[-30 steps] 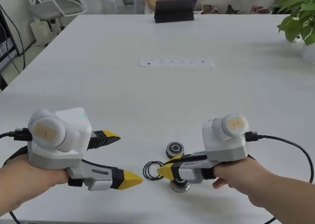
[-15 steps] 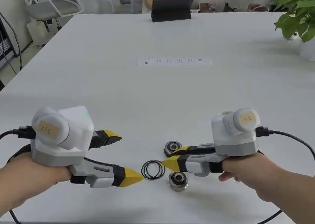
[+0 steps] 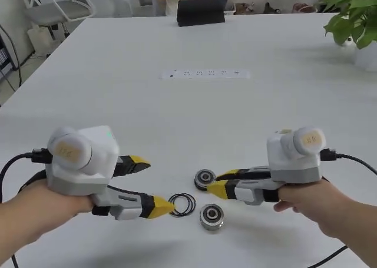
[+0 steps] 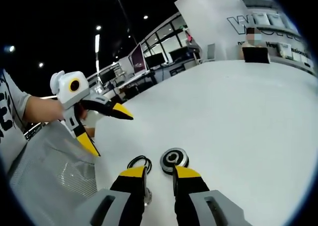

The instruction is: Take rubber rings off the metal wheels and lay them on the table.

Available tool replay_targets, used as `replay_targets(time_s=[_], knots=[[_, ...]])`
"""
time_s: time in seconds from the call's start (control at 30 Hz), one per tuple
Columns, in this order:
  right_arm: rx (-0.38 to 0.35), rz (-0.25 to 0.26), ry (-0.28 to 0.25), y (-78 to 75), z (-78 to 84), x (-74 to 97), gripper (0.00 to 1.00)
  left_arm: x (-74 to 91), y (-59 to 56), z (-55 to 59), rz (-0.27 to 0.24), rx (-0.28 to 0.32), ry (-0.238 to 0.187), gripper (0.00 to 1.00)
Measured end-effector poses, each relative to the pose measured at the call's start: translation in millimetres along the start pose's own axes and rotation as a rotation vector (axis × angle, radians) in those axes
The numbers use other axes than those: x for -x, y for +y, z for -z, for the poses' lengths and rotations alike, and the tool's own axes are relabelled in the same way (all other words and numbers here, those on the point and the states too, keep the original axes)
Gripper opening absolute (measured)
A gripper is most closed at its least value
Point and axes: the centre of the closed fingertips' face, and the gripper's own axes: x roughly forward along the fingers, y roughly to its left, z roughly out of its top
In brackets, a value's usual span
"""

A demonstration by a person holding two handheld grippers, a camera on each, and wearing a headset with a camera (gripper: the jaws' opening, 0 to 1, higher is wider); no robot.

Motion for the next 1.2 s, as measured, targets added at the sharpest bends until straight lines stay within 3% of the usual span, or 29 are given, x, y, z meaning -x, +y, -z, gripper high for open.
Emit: replay_targets(time_s=[0.53,1.2], knots=[[0.057,0.058,0.009,-17.4,7.6,1.0,0.22,-17.1,5.8,-5.5,0.005,0.023,-0.008,0.52],[0.148,0.075,0.028,-19.8,11.7,-10.3,0.23,-47.7,3.2,-13.9,0.034,0.046,-0.013,0.42]])
